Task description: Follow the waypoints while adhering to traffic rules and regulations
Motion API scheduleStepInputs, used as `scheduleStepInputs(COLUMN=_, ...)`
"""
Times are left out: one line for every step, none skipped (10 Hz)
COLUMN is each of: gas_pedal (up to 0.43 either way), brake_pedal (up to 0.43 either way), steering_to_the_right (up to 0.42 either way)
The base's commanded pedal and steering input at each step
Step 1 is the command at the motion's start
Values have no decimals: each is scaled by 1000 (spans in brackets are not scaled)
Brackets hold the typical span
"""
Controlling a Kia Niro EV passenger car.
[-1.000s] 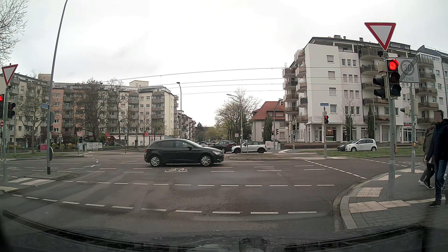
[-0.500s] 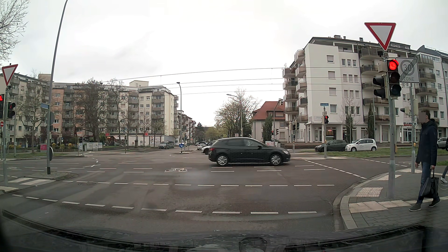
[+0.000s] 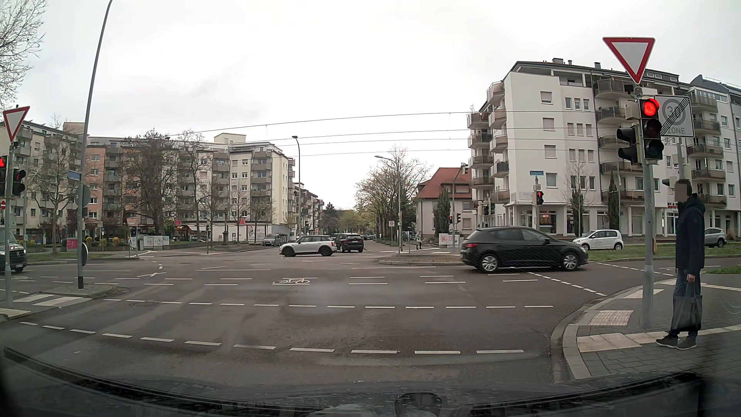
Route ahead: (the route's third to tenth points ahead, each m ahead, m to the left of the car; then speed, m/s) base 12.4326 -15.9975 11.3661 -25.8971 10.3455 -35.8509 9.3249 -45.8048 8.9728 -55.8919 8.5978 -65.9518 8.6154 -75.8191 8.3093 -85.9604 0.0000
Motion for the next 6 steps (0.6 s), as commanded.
scheduleStepInputs(gas_pedal=0, brake_pedal=256, steering_to_the_right=-82)
scheduleStepInputs(gas_pedal=0, brake_pedal=256, steering_to_the_right=-82)
scheduleStepInputs(gas_pedal=0, brake_pedal=256, steering_to_the_right=-82)
scheduleStepInputs(gas_pedal=0, brake_pedal=256, steering_to_the_right=-82)
scheduleStepInputs(gas_pedal=0, brake_pedal=256, steering_to_the_right=-82)
scheduleStepInputs(gas_pedal=0, brake_pedal=256, steering_to_the_right=-82)
